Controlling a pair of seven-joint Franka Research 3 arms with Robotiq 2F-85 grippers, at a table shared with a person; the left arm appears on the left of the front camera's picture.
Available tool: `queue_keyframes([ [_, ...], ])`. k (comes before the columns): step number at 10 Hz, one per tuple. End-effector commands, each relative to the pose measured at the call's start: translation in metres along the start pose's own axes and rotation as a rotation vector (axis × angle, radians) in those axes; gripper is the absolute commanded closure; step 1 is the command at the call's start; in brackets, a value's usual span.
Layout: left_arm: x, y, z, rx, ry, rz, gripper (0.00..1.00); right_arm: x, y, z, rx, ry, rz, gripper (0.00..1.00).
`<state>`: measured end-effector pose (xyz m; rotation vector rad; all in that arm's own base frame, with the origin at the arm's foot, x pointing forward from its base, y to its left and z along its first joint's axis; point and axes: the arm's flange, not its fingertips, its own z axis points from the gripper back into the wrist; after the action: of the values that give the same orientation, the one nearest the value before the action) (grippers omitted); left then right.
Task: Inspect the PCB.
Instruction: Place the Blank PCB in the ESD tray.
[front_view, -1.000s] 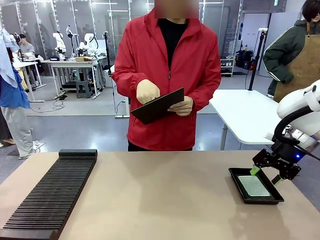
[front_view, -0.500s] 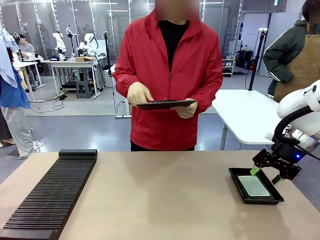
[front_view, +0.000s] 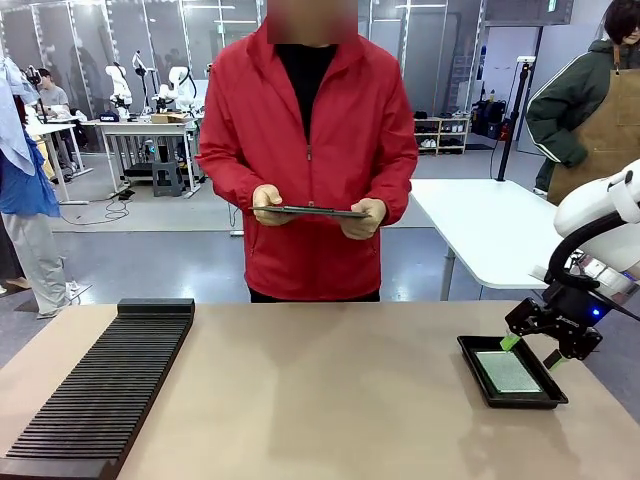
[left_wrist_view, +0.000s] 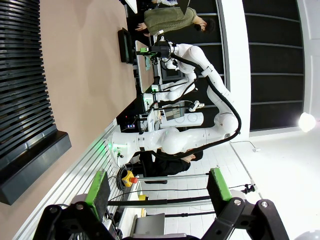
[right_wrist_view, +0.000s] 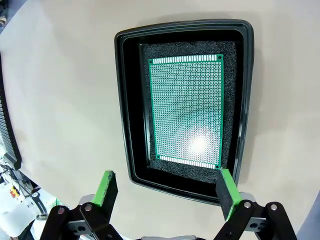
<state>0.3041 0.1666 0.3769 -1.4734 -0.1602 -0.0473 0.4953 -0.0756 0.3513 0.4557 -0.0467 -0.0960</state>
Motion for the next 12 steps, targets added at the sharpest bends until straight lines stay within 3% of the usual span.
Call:
queue_keyframes([
  [1,0.0,-0.001,0.0,0.002,0.0,-0.002,0.0,0.0,-0.001,-0.001,0.008,-0.003,0.006,0.0],
  [2,0.0,-0.001,0.0,0.002,0.0,-0.002,0.0,0.0,0.0,0.0,0.0,0.0,0.0,0.0],
  [4,0.0,-0.001,0.0,0.002,0.0,-0.002,0.0,-0.023,0.008,0.039,0.107,0.015,0.009,0.0],
  [8,0.0,-0.001,0.0,0.002,0.0,-0.002,0.0,-0.07,0.0,0.092,0.431,0.103,-0.033,0.0],
  [10,0.0,-0.001,0.0,0.002,0.0,-0.002,0.0,-0.096,-0.007,0.106,0.636,0.135,-0.063,0.0],
  [12,0.0,-0.001,0.0,0.002,0.0,-0.002,0.0,-0.122,-0.021,0.11,0.747,0.154,-0.039,0.0],
])
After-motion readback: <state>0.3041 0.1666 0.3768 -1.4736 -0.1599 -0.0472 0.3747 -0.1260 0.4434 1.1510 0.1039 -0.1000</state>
